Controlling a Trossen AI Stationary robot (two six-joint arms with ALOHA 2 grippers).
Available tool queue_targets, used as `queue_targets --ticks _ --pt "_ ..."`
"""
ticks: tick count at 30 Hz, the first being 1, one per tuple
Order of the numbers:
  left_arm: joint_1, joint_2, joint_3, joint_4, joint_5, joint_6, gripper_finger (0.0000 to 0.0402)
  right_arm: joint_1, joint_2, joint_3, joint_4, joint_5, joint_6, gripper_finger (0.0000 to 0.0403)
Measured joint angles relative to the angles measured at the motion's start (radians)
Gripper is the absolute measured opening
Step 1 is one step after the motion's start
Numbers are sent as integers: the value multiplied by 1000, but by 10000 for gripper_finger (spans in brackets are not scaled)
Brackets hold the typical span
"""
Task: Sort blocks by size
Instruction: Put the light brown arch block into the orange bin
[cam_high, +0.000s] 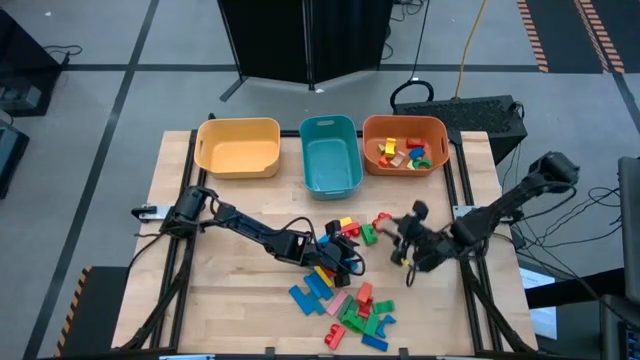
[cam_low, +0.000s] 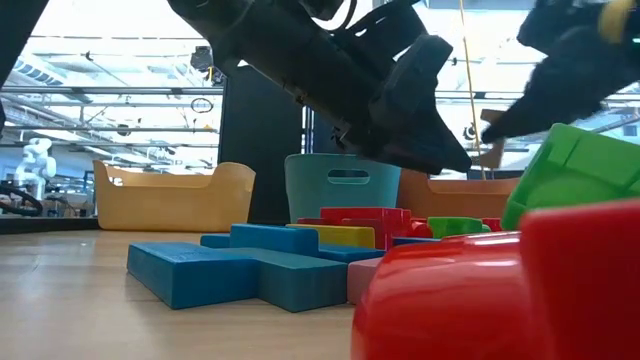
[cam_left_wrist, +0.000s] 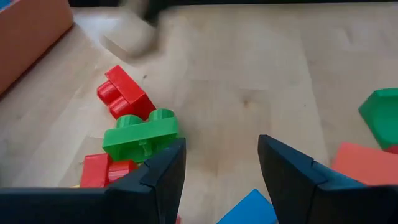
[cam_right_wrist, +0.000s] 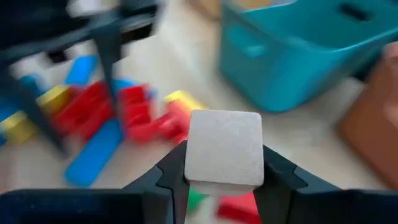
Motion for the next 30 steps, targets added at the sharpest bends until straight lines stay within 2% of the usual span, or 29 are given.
queue_targets --ticks 8,17,24,30 --pt "13 0 0 0 -18 2 192 -277 -166 0 -30 8 -195 122" --pt "8 0 0 0 -20 -5 192 -642 -188 0 -20 -12 -326 122" --pt "0 0 0 0 -20 1 192 -883 -182 0 30 -205 -385 123" --pt "7 0 0 0 -19 23 192 -1047 -150 0 96 -314 -417 123"
